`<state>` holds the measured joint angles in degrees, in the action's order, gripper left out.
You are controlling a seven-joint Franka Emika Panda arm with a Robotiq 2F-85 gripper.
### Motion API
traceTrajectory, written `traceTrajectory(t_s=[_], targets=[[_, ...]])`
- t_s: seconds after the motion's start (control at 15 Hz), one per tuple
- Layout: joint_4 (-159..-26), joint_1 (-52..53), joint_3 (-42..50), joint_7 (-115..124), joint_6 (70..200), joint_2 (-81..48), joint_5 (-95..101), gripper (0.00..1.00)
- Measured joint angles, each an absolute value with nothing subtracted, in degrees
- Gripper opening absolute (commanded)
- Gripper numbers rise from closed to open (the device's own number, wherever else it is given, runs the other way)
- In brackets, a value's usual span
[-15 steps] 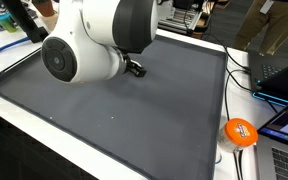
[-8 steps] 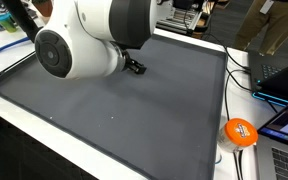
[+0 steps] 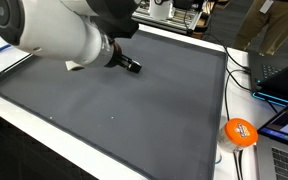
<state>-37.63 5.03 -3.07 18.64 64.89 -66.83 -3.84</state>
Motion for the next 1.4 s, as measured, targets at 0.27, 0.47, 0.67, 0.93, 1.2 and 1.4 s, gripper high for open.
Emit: traceTrajectory(t_s=[0.27, 0.47, 0.67, 0.93, 1.2, 1.4], targets=[[-43.38, 3.95, -3.32, 15.86, 73.78, -64.18, -4.38, 1.0], [-50.86, 3.05, -3.28, 13.24, 84.96, -61.06, -4.38, 1.0], [-54.13, 2.68, -3.26, 12.52, 89.45, -59.36, -4.39, 1.0], [-54.0, 2.88, -3.26, 12.52, 89.46, -59.43, -4.34, 1.0], [-53.93, 3.37, -3.22, 13.08, 89.49, -59.39, -4.26, 1.0], [-54.16, 3.92, -2.64, 14.46, 89.19, -58.92, -3.56, 1.0]])
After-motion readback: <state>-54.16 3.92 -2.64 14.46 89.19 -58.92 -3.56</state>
